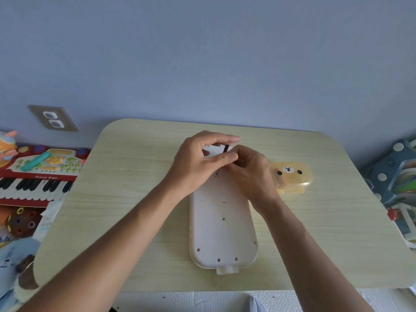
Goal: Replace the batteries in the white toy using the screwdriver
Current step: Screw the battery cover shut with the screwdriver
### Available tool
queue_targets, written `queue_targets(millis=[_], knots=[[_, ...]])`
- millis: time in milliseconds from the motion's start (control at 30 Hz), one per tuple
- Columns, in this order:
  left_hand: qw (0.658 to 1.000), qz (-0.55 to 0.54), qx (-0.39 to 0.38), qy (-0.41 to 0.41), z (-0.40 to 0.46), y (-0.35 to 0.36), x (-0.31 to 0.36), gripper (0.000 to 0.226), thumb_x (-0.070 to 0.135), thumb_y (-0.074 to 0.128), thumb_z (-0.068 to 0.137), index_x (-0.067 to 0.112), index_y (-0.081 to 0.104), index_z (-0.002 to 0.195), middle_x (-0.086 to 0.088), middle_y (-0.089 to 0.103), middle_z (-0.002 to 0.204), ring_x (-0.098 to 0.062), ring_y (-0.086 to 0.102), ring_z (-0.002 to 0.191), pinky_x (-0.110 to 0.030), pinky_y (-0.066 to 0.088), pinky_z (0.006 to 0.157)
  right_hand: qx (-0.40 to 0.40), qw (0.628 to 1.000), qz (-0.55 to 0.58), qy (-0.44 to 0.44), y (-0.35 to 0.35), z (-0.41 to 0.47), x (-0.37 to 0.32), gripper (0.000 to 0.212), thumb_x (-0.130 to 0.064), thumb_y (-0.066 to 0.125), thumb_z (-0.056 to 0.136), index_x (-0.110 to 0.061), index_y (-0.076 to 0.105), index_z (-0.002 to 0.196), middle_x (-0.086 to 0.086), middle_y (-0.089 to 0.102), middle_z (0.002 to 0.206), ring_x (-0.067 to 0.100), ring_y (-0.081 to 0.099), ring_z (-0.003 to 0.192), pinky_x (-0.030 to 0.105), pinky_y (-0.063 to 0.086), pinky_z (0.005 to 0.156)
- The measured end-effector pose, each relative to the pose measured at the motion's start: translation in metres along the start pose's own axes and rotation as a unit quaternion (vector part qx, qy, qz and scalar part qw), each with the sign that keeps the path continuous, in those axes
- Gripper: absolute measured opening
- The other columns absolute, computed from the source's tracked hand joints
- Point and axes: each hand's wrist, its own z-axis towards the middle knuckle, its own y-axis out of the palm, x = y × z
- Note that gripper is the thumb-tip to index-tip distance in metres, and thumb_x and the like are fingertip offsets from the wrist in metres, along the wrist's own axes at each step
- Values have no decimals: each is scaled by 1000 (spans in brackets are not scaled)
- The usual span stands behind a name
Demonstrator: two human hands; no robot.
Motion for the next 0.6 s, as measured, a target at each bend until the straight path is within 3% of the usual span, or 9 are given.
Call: queue_targets(millis=[33, 100, 267, 333, 433, 533, 600], knots=[[1000, -3, 20, -4, 0, 2, 0, 19, 22, 81, 80, 30, 79, 98, 11, 75, 95, 0, 66, 86, -31, 49, 79, 2, 1000, -6, -4, 1, 1, 0, 15, -20, 72, 87, -5, 71, 85, 4, 73, 77, 14, 63, 69, 39, 49, 63], [999, -8, 46, -8, 2, 3, 0, 12, 20, 82, 79, 27, 81, 90, 12, 75, 87, 2, 63, 76, -29, 50, 71, -12, 1000, 3, -8, 3, 1, -2, 21, -24, 74, 86, -8, 75, 99, 9, 78, 91, 24, 74, 85, 47, 57, 77], [1000, 12, 17, 7, 3, -2, 0, 22, 13, 69, 92, 27, 79, 105, 14, 78, 94, 1, 70, 92, -22, 53, 78, -68, 997, 23, -10, -7, -2, -6, 20, -14, 65, 97, -15, 76, 113, -4, 79, 108, 12, 72, 109, 33, 54, 97], [999, 29, 1, 21, 2, -2, 0, 29, 6, 61, 95, 25, 78, 110, 14, 78, 98, 1, 69, 101, -17, 52, 81, -62, 998, 28, 0, -8, -3, -5, 19, -14, 63, 98, -14, 78, 110, -6, 80, 105, 10, 72, 107, 28, 54, 93], [999, 38, -8, 30, 0, 1, 0, 35, 3, 56, 96, 25, 75, 115, 18, 75, 107, 9, 63, 108, -10, 48, 87, -32, 999, 26, 14, -2, -1, -6, 13, -15, 68, 95, -10, 79, 96, -4, 80, 89, 2, 72, 84, 16, 50, 75], [998, 49, -23, 32, -2, 2, 0, 37, 7, 53, 99, 29, 72, 121, 20, 71, 117, 11, 58, 115, -8, 43, 95, 9, 999, 5, 38, 3, 1, -8, 20, -19, 75, 88, -11, 67, 71, -2, 68, 66, 8, 57, 61, 20, 42, 58], [998, 43, -43, 24, -3, 3, 1, 36, 13, 54, 101, 31, 67, 130, 21, 67, 127, 11, 54, 122, -10, 40, 101, 26, 998, -8, 52, 4, 1, -10, 25, -24, 76, 86, -10, 63, 69, -4, 62, 62, 8, 51, 59, 23, 39, 56]])
